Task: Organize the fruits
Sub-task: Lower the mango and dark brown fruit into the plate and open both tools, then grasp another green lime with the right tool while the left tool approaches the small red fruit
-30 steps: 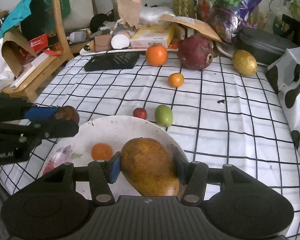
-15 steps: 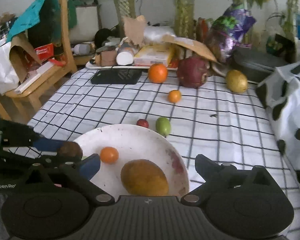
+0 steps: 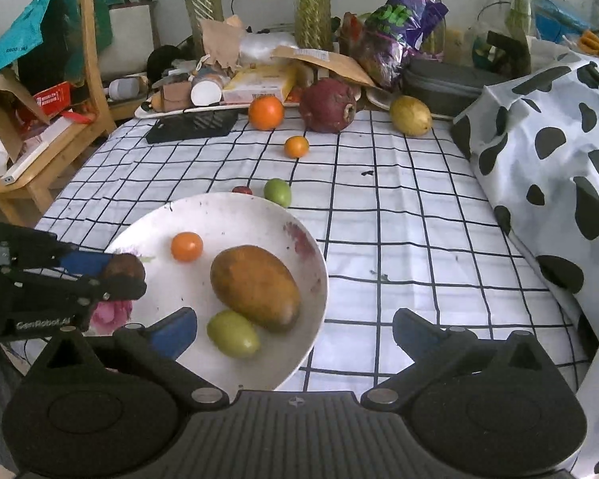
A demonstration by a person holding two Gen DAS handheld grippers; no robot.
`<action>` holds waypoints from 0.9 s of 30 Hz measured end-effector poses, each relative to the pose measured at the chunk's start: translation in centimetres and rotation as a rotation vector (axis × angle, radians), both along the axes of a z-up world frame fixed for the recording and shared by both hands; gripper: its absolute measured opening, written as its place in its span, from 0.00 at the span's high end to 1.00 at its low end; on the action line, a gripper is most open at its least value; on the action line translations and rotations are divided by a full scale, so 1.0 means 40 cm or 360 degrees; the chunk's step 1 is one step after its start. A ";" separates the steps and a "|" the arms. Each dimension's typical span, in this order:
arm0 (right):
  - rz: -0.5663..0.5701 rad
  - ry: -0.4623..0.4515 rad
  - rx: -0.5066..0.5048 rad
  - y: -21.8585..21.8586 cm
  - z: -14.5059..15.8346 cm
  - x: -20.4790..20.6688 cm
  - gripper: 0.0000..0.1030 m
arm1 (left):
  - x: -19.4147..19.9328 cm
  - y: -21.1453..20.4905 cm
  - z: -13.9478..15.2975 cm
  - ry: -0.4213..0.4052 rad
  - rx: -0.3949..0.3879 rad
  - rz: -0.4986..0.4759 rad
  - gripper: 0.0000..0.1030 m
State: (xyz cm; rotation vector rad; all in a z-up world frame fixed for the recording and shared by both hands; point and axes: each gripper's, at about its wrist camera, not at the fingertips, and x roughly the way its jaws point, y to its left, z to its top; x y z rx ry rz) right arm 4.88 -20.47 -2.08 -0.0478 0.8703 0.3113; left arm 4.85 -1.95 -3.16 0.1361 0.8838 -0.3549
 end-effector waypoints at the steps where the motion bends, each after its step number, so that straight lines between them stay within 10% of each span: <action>1: 0.0001 0.0002 -0.0006 0.000 -0.002 0.001 0.00 | 0.000 -0.003 0.001 -0.0013 0.0015 0.0001 0.70; 6: -0.0025 0.0035 -0.0037 0.002 -0.013 0.010 0.00 | -0.021 -0.016 0.022 -0.0139 0.0137 0.0015 0.27; 27: -0.0069 -0.0003 -0.0090 0.003 -0.011 0.021 0.00 | -0.020 -0.009 0.043 -0.0123 0.0052 0.0039 0.27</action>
